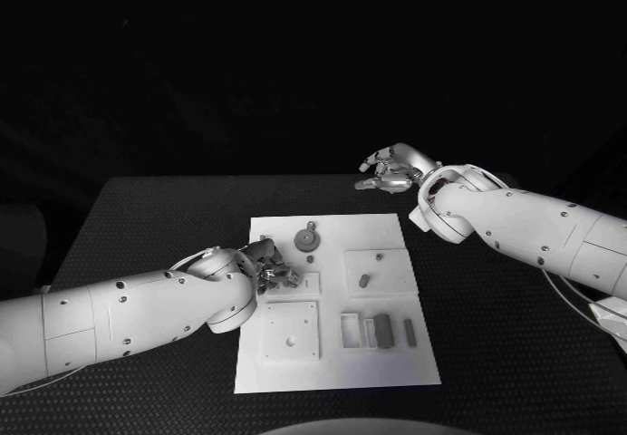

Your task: Assemble the parts on the task board

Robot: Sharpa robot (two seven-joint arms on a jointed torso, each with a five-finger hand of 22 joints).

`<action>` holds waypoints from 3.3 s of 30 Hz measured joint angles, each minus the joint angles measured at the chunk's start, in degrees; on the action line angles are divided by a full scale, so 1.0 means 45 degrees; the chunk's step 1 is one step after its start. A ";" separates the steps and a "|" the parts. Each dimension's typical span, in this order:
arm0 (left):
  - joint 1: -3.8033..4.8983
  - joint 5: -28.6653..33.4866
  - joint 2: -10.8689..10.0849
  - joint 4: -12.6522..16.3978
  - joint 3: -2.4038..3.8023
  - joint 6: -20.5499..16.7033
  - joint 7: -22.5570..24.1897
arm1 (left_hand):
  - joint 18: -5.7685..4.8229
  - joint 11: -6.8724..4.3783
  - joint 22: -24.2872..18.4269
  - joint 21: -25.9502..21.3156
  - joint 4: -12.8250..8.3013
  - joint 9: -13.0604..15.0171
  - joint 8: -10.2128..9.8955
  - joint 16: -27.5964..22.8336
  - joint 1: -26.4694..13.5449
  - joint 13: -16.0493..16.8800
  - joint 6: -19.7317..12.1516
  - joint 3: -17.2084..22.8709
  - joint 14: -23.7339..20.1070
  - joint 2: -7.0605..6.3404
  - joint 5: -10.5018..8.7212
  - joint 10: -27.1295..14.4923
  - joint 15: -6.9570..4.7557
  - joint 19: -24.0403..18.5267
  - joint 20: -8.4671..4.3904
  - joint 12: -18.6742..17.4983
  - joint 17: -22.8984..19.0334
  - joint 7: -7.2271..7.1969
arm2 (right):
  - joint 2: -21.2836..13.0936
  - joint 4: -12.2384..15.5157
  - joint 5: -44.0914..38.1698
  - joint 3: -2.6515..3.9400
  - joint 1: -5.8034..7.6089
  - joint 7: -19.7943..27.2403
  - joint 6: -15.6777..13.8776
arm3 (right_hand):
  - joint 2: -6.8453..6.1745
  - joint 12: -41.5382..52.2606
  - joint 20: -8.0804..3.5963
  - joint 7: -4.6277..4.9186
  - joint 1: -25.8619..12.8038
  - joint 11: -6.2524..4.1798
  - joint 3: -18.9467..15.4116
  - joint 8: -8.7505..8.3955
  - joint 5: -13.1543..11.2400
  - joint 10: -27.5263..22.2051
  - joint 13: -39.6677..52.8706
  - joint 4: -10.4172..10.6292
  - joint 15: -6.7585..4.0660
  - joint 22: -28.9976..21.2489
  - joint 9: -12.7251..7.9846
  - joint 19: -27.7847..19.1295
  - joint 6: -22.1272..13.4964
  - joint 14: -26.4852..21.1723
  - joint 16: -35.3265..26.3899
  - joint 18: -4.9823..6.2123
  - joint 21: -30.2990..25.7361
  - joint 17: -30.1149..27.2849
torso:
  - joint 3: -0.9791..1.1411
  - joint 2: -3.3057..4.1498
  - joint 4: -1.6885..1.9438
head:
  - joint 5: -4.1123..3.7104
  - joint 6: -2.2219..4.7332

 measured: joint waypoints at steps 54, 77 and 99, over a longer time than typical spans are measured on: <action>0.0182 -0.0419 0.0224 -0.0303 0.0098 0.1439 0.0151 | 0.0000 -0.0041 -0.0001 0.0393 0.0036 0.0218 0.0486 0.0137 0.0321 -0.0130 -0.0001 0.0035 -0.0055 -0.0324 0.0348 0.0040 -0.0078 -0.0069 -0.0070 0.0221 0.0057 -0.0071 | 0.0059 -0.0115 0.0000 0.0000 -0.0030 0.0005 0.0062 | 0.0000 -0.0001 0.0003 0.0004 0.0000 -0.0053 0.0000 0.0000 0.0000 -0.0038 -0.0020 0.0000 0.0040 0.0000 -0.0021 -0.0002 -0.0004 -0.0041 0.0000 0.0020 0.0000 -0.0010 | -0.0015 0.0006 0.0005 | -0.0088 -0.0024; 0.0179 -0.0194 0.0222 -0.0360 0.0053 0.1515 0.0144 | -0.0007 -0.0178 -0.0001 0.0291 0.1022 0.0066 0.0476 0.0092 -0.0909 -0.0434 -0.0135 -0.0565 0.0232 -0.0673 -0.1346 -0.0274 -0.0655 0.0066 -0.0525 0.0221 -0.0116 -0.0069 | 0.0057 -0.0123 0.0001 0.0000 -0.0041 0.0012 0.0061 | 0.0000 0.0050 0.0003 0.0002 0.0000 -0.0053 -0.0036 0.0000 0.0000 -0.0036 -0.0043 0.0035 0.0040 0.0000 -0.0045 -0.0003 -0.0002 -0.0040 0.0000 0.0024 0.0000 -0.0021 | 0.0002 -0.0001 0.0002 | -0.0078 -0.0033; 0.0176 -0.0059 0.0148 -0.0465 0.0061 0.1528 0.0186 | -0.0003 -0.0230 -0.0001 0.0243 0.1268 0.0015 0.0351 0.0090 -0.1228 -0.0451 -0.0164 -0.0747 0.0484 -0.0993 -0.1687 -0.0283 -0.0903 0.0088 -0.0545 0.0220 -0.0116 -0.0116 | 0.0046 -0.0125 0.0002 0.0000 -0.0054 0.0012 0.0061 | 0.0000 0.0049 0.0023 0.0023 0.0000 -0.0020 -0.0035 0.0000 0.0000 -0.0069 -0.0053 0.0035 -0.0006 0.0000 -0.0067 -0.0022 -0.0022 -0.0087 0.0000 0.0029 -0.0049 -0.0032 | -0.0001 -0.0002 0.0001 | -0.0088 -0.0023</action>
